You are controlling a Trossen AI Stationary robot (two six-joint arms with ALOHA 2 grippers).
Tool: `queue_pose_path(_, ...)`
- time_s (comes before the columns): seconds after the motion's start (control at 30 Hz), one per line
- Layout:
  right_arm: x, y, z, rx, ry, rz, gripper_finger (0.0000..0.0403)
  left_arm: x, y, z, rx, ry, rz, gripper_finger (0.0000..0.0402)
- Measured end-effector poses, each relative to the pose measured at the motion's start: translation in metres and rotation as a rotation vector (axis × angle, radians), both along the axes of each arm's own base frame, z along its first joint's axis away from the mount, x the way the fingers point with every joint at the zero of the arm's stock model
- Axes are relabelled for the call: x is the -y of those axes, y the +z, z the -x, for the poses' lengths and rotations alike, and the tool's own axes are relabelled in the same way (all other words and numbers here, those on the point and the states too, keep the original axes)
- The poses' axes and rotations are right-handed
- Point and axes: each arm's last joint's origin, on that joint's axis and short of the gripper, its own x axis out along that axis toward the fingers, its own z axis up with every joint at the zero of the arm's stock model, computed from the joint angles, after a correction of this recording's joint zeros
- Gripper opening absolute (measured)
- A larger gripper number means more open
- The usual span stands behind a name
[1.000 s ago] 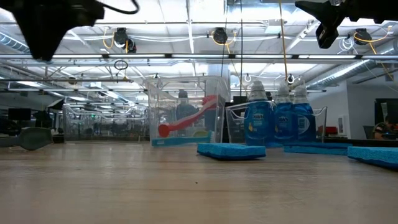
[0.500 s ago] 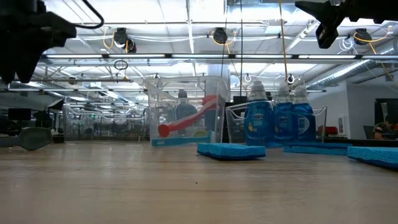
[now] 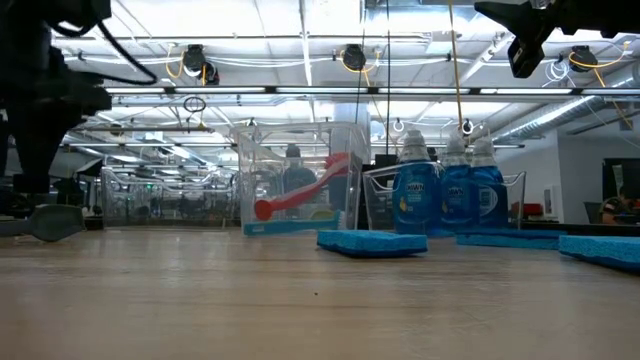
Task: Pick & Place Kitchen Sink Supplies
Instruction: Put the gray dish brush into the transparent container
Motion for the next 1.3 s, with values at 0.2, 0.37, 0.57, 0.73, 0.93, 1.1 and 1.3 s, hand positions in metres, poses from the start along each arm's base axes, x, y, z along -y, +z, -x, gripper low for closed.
queue_pose_path(0.2, 0.0, 0.0, 0.0, 0.0, 0.0, 0.0, 0.0134, 0.0, -0.018, 0.001, 0.029, -0.001, 0.011, 0.0238)
queue_pose_path(0.37, 0.0, 0.0, 0.0, 0.0, 0.0, 0.0, 0.0134, -0.001, -0.031, 0.002, 0.069, 0.0, 0.01, 0.0225)
queue_pose_path(0.57, 0.0, 0.0, 0.0, 0.0, 0.0, 0.0, 0.0134, -0.002, -0.047, 0.005, 0.091, 0.02, 0.027, 0.022)
queue_pose_path(0.73, 0.0, 0.0, 0.0, 0.0, 0.0, 0.0, 0.0134, -0.002, -0.055, 0.009, 0.061, 0.02, 0.082, 0.0208)
queue_pose_path(0.93, 0.0, 0.0, 0.0, 0.0, 0.0, 0.0, 0.0134, -0.002, -0.058, 0.011, 0.055, 0.02, 0.098, 0.0142)
queue_pose_path(1.1, 0.0, 0.0, 0.0, 0.001, -0.001, -0.001, 0.0134, -0.002, -0.059, 0.012, 0.049, 0.022, 0.096, 0.0066)
queue_pose_path(1.3, 0.0, 0.0, 0.0, 0.0, 0.0, -0.001, 0.0134, -0.002, -0.058, 0.011, 0.064, 0.023, 0.093, 0.0023)
